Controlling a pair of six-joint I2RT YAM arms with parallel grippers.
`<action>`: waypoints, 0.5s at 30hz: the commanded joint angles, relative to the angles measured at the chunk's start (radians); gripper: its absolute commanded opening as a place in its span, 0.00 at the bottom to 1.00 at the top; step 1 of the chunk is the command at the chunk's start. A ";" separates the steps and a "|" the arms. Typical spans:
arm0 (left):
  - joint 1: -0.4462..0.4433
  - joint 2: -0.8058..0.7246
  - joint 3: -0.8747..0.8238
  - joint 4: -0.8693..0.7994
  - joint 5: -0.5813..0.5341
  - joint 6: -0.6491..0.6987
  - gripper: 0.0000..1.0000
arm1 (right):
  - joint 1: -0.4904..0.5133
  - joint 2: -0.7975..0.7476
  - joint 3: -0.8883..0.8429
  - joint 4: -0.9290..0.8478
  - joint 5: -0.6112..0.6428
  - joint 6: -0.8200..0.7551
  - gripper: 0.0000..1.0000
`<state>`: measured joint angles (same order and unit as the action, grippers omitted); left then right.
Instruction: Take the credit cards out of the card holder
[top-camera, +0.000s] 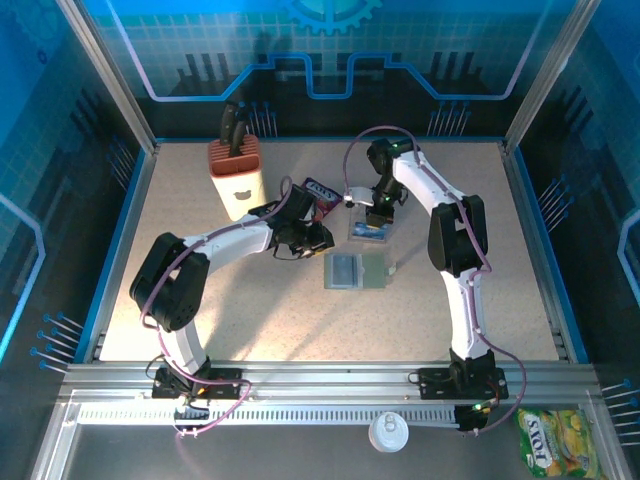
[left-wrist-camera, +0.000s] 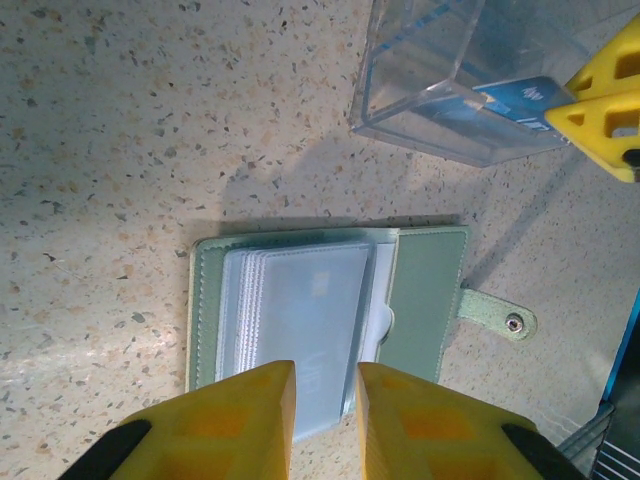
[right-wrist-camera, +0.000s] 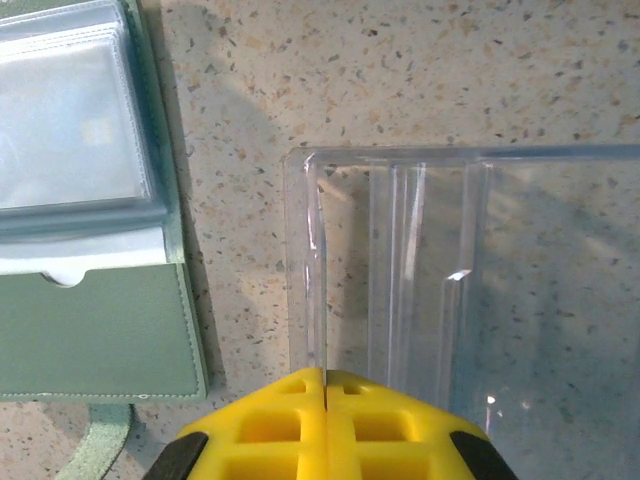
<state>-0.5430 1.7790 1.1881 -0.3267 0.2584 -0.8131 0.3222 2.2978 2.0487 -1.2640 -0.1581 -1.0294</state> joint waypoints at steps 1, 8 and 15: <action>0.009 -0.022 -0.016 0.010 0.025 -0.011 0.24 | 0.015 0.023 -0.038 -0.018 -0.017 -0.002 0.00; 0.012 -0.025 -0.021 0.022 0.031 -0.020 0.24 | 0.023 0.021 -0.048 -0.015 -0.028 0.007 0.10; 0.014 -0.014 -0.014 0.025 0.043 -0.010 0.24 | 0.021 -0.025 0.027 -0.031 -0.070 0.089 0.33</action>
<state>-0.5373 1.7790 1.1751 -0.3077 0.2699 -0.8135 0.3328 2.2974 2.0296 -1.2648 -0.1799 -0.9897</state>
